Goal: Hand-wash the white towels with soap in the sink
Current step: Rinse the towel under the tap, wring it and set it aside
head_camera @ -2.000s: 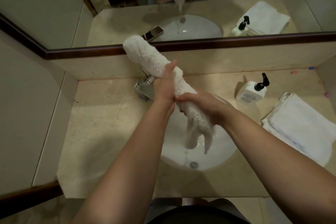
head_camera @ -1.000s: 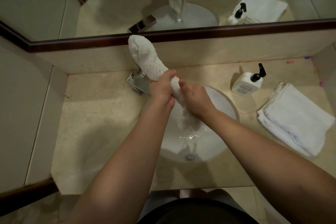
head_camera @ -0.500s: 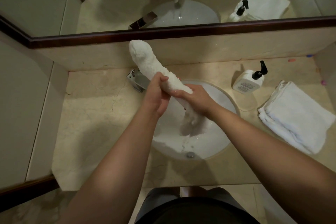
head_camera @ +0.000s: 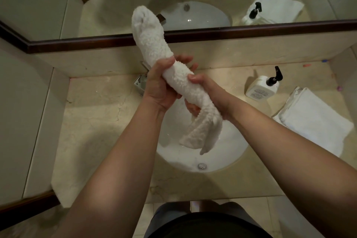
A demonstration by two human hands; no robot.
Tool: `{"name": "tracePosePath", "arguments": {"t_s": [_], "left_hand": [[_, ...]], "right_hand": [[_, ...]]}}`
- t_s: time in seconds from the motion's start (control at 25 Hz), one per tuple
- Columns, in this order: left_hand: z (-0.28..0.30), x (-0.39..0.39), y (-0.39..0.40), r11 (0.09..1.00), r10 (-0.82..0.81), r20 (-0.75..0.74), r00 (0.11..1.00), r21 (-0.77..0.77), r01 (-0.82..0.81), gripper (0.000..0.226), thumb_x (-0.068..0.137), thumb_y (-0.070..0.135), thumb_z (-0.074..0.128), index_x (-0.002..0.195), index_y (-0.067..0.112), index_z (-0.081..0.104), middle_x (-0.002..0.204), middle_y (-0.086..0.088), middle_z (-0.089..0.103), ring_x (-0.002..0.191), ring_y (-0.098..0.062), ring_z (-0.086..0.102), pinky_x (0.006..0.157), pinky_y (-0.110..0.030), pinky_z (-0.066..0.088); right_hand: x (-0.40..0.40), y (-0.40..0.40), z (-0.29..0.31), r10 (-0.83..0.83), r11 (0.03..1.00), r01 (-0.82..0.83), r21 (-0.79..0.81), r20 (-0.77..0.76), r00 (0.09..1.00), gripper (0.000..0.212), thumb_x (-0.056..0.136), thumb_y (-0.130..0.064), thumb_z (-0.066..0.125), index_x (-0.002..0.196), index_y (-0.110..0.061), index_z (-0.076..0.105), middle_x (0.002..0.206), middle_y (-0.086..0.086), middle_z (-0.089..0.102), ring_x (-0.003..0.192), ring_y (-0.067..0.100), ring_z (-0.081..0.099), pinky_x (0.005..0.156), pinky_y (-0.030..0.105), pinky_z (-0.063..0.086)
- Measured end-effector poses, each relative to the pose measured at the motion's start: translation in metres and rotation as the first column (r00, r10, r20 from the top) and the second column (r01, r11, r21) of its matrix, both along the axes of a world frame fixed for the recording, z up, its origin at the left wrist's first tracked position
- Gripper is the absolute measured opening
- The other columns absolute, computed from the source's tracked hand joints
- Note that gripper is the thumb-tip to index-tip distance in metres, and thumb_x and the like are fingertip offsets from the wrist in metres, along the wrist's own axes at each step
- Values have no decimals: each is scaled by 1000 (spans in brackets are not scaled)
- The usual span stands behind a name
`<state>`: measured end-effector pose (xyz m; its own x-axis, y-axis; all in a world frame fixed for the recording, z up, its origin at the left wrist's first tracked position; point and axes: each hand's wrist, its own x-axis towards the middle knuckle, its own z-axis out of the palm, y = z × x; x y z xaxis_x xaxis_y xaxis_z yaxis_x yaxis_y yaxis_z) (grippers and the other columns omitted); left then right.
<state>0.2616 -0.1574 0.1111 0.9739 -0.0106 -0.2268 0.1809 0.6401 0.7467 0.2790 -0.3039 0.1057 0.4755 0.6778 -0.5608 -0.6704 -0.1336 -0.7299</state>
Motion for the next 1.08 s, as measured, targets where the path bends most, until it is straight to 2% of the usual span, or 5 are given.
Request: {"name": "tracePosePath", "arguments": {"t_s": [0.24, 0.4, 0.72, 0.92, 1.08], "left_hand": [[-2, -1, -9, 982, 163, -220, 962, -55, -179, 9, 92, 21, 63, 97, 13, 65, 70, 1, 61, 62, -11, 63, 57, -29, 53], [-20, 0, -22, 923, 367, -375, 851, 37, -382, 9, 88, 4, 68, 82, 8, 62, 66, -1, 60, 56, -12, 61, 54, -25, 52], [-30, 8, -23, 845, 511, -548, 663, 178, -504, 18, 81, 1, 70, 69, 4, 57, 52, -3, 55, 41, -14, 53, 46, -24, 48], [-29, 4, -19, 820, 527, -494, 692, 80, -567, 16, 83, 7, 71, 72, 7, 60, 56, -2, 56, 51, -16, 55, 52, -27, 50], [-18, 7, -11, 788, 570, -444, 692, 57, -613, 16, 80, 13, 76, 75, 8, 62, 58, -2, 58, 53, -18, 59, 55, -29, 51]], "right_hand": [[-15, 13, -2, -168, 968, 225, -115, 372, 913, 42, 86, -72, 37, 114, -53, 61, 79, -5, 66, 57, 5, 60, 50, 26, 49], [-23, 22, -33, -67, 901, 330, -283, 659, 749, 86, 84, -84, 28, 75, -9, 69, 57, 0, 54, 54, 10, 49, 57, 38, 40], [-26, 30, -45, 6, 872, 350, -342, 723, 691, 60, 99, -55, 37, 44, -34, 50, 51, -9, 45, 58, 15, 46, 66, 40, 38], [-20, 31, -39, -48, 896, 322, -306, 654, 755, 74, 80, -77, 42, 60, -9, 62, 56, 10, 53, 57, 16, 52, 62, 38, 42], [-14, 23, -28, -114, 945, 263, -196, 556, 823, 70, 90, -59, 57, 91, 11, 63, 75, 24, 63, 62, 17, 61, 62, 32, 51]]}}
